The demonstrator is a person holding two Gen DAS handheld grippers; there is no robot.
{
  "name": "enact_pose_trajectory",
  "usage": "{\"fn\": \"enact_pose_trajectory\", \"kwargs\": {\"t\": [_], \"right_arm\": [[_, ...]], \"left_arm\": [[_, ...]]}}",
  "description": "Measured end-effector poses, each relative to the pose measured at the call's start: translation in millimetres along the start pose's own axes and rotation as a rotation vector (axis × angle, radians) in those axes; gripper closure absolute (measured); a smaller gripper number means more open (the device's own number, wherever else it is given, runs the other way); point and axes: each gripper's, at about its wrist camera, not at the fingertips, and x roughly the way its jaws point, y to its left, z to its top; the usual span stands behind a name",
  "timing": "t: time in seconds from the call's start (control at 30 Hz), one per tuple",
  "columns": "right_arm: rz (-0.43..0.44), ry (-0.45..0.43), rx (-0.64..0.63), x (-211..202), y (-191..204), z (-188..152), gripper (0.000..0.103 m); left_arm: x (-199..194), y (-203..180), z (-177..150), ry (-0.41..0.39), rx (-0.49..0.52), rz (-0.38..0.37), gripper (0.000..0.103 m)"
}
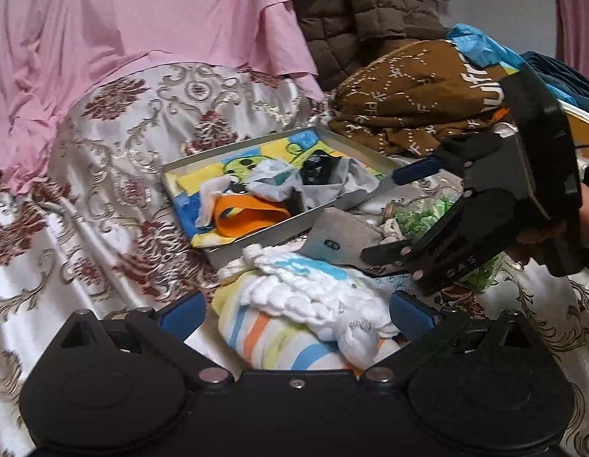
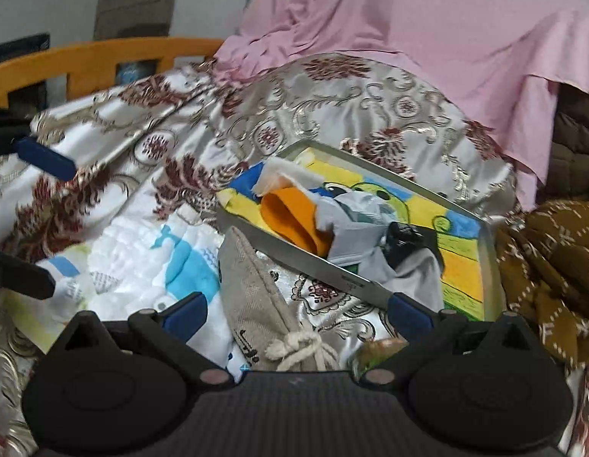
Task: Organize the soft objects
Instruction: 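Grasp the beige drawstring pouch with the right tool while the left tool grasps the striped towel, then lift the pouch with the right tool while the left tool lifts the striped towel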
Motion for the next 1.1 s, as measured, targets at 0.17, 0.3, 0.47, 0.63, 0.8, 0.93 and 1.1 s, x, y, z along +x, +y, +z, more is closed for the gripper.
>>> {"fn": "enact_pose_trajectory", "kwargs": {"t": [0.17, 0.3, 0.47, 0.63, 0.8, 0.93, 1.1], "right_arm": [[0.017, -0.002, -0.025, 9.0, 0.2, -3.3, 0.002], [0.059, 0.001, -0.038, 12.6, -2.7, -5.7, 0.014], [0.102, -0.006, -0.104, 16.4, 2.6, -6.6, 0.023], [0.116, -0.003, -0.127, 21.4, 10.5, -4.7, 0.035], [0.129, 0.002, -0.115, 22.3, 12.4, -6.8, 0.053], [0.134, 0.002, -0.116, 20.4, 12.6, -8.9, 0.059], [0.121, 0.004, -0.114, 20.9, 15.4, -9.3, 0.071]], "left_arm": [[13.9, 0.2, 3.2, 0.007, 0.011, -0.066, 0.001], [24.4, 3.1, -2.8, 0.043, -0.005, -0.105, 0.007], [33.1, 5.7, -9.4, 0.07, -0.018, -0.131, 0.014], [34.5, 4.8, -9.1, 0.054, -0.024, -0.147, 0.033], [31.9, 1.2, -11.6, 0.039, -0.027, -0.158, 0.046], [30.8, -0.2, -13.5, 0.035, -0.01, -0.154, 0.053], [29.2, 5.8, -12.2, 0.023, -0.043, -0.158, 0.061]]}}
